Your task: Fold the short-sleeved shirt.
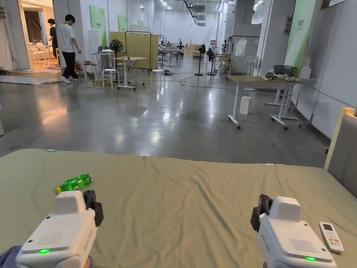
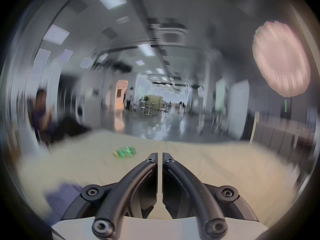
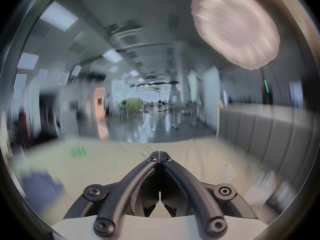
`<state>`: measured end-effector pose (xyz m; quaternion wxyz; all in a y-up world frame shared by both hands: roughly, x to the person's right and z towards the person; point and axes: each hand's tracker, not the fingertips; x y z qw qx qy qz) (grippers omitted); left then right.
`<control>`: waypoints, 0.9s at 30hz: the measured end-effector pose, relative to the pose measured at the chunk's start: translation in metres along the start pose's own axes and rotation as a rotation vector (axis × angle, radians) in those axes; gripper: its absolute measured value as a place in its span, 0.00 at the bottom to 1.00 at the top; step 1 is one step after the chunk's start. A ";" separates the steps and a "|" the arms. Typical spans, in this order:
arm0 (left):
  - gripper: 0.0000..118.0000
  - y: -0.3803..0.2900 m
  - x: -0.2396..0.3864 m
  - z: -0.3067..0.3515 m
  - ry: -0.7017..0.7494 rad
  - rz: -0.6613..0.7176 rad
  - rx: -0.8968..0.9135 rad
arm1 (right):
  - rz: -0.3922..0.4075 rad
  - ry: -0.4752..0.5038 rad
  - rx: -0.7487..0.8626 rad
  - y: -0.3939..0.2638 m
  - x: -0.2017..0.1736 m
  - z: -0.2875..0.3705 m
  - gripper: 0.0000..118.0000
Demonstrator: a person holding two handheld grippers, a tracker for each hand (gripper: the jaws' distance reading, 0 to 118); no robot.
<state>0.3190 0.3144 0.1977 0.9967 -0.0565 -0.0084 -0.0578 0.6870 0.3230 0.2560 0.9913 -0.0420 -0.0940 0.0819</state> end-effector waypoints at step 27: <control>0.04 -0.016 -0.011 -0.004 -0.048 0.308 -0.012 | -0.207 -0.037 -0.088 -0.014 -0.012 -0.005 0.00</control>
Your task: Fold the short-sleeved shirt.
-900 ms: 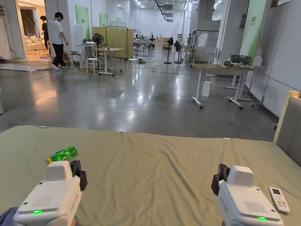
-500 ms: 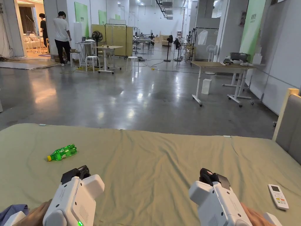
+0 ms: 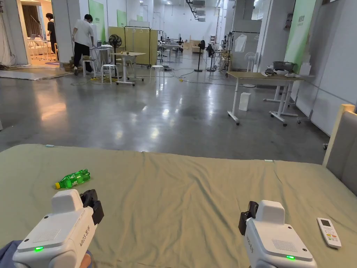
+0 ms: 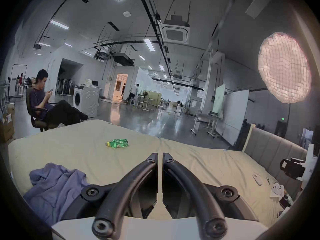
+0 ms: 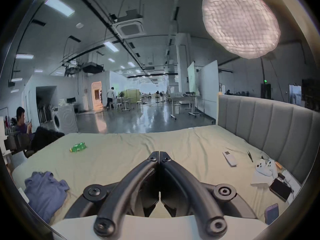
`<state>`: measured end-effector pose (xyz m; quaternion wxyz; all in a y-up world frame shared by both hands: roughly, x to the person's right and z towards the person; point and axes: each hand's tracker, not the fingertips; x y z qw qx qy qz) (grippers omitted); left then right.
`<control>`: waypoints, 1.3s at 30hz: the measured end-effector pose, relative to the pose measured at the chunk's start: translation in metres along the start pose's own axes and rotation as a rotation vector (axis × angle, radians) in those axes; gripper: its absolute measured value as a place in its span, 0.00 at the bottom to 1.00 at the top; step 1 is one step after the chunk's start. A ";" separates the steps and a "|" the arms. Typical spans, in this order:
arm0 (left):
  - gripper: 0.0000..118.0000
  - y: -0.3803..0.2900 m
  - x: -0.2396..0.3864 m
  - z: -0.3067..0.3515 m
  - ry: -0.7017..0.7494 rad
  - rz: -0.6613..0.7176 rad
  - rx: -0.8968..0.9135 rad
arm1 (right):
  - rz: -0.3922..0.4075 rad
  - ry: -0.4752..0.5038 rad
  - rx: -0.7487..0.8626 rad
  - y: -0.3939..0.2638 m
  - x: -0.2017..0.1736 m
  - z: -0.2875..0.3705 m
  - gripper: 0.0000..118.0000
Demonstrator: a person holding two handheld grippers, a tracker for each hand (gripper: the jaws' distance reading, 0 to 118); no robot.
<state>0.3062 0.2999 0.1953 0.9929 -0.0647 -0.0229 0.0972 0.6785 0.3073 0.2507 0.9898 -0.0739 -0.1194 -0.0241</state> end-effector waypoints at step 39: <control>0.73 -0.156 -0.270 -0.033 0.313 -0.047 -0.914 | 0.187 0.141 -0.151 -0.079 -0.051 -0.016 0.00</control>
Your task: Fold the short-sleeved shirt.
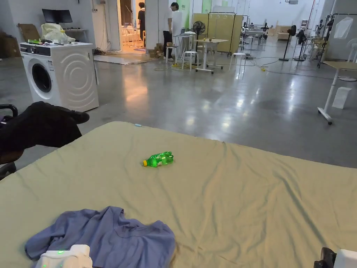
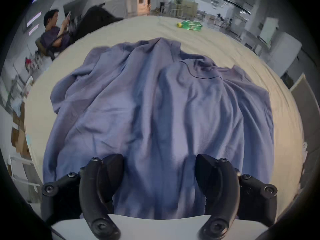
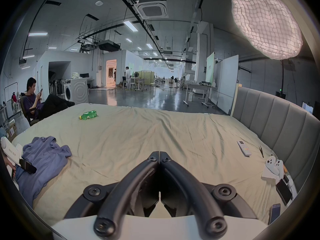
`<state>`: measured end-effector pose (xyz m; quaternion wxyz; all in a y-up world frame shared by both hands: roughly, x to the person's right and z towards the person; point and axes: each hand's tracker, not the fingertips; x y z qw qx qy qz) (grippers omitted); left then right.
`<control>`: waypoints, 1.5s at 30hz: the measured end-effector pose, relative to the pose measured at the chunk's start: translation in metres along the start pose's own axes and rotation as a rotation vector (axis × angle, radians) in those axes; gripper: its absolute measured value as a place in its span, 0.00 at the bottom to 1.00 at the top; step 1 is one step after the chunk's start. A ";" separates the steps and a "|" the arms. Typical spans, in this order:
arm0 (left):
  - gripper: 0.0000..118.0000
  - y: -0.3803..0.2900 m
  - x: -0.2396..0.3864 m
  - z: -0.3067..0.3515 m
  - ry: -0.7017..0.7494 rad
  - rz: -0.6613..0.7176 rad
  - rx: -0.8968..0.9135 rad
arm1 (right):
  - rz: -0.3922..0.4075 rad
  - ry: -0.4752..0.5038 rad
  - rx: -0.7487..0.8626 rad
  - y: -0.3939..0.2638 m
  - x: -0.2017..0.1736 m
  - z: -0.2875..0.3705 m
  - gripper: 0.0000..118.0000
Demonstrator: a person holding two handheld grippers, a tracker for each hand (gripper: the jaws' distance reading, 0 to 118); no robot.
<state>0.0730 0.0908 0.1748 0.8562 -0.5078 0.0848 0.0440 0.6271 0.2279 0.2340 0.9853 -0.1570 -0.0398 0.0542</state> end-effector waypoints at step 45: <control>0.03 0.070 0.367 0.267 -0.716 -0.443 0.717 | -0.134 -0.198 0.140 0.023 0.116 0.080 0.00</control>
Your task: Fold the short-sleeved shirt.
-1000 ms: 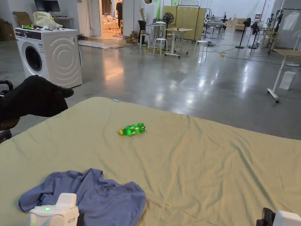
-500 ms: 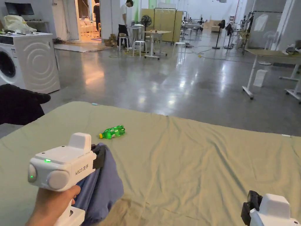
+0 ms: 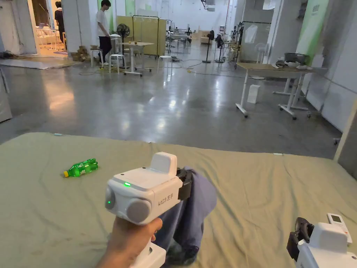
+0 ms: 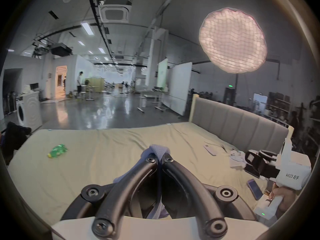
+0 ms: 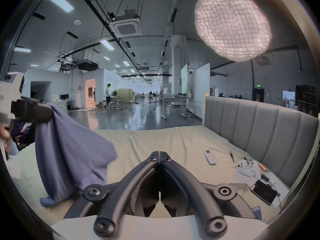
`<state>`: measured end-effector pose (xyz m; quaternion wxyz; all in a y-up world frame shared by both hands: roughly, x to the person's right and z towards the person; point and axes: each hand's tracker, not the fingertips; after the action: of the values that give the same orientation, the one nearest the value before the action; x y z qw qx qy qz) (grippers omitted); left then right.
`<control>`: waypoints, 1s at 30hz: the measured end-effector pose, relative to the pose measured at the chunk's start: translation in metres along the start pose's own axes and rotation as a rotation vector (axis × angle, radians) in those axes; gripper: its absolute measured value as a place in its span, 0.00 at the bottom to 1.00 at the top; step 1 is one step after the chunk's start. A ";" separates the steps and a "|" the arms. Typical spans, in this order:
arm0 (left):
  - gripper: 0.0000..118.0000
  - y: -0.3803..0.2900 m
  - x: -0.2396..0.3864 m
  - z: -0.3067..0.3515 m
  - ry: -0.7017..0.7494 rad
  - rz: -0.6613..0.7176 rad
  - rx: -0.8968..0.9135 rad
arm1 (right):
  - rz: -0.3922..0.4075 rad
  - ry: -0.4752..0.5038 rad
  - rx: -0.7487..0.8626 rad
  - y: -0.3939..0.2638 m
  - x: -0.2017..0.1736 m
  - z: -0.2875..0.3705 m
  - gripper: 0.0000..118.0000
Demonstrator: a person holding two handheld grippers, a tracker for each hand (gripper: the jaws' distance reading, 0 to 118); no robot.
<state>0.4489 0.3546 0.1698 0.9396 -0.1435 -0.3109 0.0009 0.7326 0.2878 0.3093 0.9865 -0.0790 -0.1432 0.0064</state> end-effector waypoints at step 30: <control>0.62 -0.099 0.017 0.023 0.157 0.031 -0.054 | 0.021 0.005 -0.058 -0.008 0.014 0.002 0.00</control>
<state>0.4403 0.2676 0.2234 0.9568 -0.1729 -0.2339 -0.0041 0.7455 0.2802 0.3163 0.9840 -0.1090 -0.1402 0.0123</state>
